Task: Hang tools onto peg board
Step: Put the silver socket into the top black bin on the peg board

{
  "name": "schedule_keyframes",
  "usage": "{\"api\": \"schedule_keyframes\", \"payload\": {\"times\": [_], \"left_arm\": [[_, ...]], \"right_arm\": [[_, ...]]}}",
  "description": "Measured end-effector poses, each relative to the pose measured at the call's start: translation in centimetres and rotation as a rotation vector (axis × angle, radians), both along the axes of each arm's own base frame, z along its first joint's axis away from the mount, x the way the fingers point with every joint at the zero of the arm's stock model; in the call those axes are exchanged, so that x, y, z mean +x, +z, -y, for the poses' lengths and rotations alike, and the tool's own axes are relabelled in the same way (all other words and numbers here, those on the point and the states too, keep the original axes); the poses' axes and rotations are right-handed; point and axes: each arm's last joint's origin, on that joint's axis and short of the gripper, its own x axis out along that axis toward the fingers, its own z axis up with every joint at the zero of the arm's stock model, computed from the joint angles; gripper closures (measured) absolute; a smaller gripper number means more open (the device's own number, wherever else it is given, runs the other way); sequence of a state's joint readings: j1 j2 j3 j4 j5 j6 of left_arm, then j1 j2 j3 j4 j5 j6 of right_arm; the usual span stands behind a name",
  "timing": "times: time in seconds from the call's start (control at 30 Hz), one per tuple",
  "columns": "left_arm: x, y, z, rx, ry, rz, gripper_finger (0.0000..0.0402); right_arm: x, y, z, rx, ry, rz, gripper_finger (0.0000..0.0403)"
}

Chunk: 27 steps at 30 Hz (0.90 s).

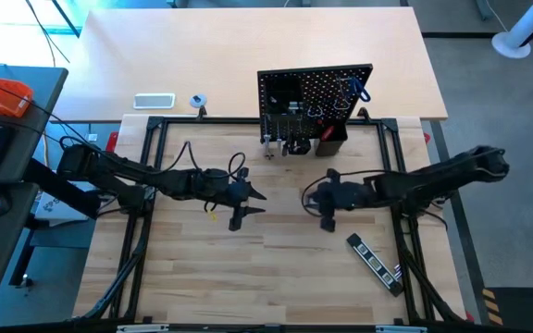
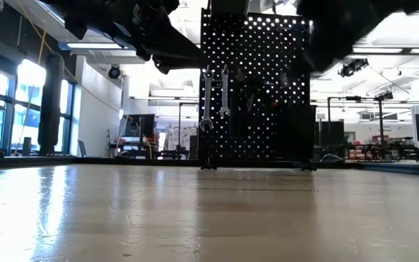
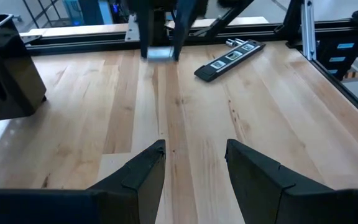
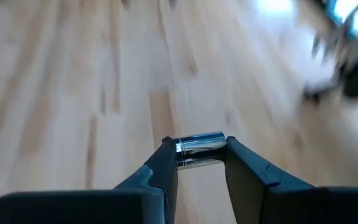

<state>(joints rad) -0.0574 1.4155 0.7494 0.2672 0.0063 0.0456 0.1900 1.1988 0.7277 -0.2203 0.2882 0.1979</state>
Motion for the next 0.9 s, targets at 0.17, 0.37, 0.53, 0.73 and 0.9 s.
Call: {"api": "schedule_keyframes", "payload": {"times": [0.17,0.37,0.53,0.73,0.9], "left_arm": [[0.0,0.0,0.1,0.000,-0.002,0.000,0.0238],[0.1,0.2,0.1,0.016,-0.009,0.022,0.0238],[0.2,0.6,-0.1,0.052,-0.018,0.073,0.0238],[0.3,0.7,-0.3,0.052,-0.010,0.085,0.0238],[0.3,0.7,-0.3,0.030,-0.003,0.082,0.0238]], "right_arm": [[1.3,5.4,-0.7,-0.117,0.022,0.151,0.0310],[2.0,12.3,-0.4,-0.240,0.040,0.319,0.0310],[1.8,16.8,0.8,-0.346,0.026,0.415,0.0310],[3.2,20.7,3.8,-0.470,-0.041,0.455,0.0310],[5.2,23.1,7.2,-0.523,-0.087,0.426,0.0310]]}}
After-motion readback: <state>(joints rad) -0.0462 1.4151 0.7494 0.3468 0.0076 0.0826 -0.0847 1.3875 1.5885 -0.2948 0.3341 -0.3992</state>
